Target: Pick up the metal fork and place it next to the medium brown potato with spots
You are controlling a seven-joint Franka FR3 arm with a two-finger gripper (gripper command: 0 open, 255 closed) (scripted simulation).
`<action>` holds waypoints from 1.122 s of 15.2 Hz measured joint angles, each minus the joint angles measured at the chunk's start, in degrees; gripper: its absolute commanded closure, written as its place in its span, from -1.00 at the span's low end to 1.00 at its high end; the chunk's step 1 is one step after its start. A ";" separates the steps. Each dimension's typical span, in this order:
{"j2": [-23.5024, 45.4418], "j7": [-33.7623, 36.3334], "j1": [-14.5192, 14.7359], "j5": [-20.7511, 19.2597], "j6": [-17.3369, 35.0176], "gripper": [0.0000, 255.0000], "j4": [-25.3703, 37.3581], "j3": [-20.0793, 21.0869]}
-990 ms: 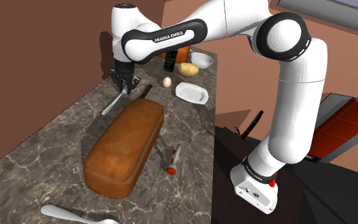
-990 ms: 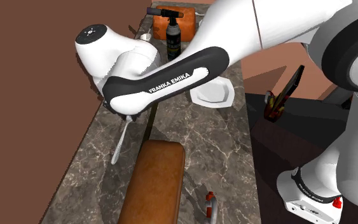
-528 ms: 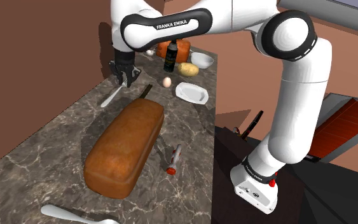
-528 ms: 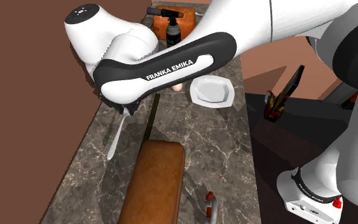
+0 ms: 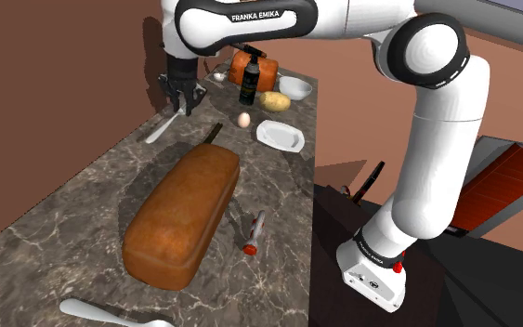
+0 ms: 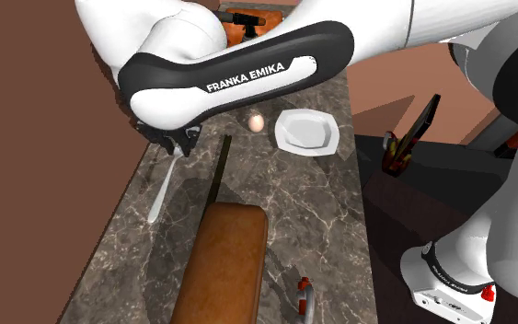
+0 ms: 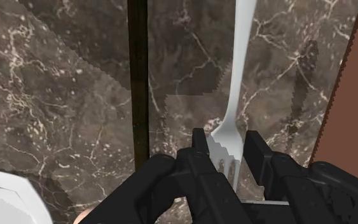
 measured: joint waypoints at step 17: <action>-5.44 -9.69 -7.14 3.45 -4.26 1.00 0.24 -1.44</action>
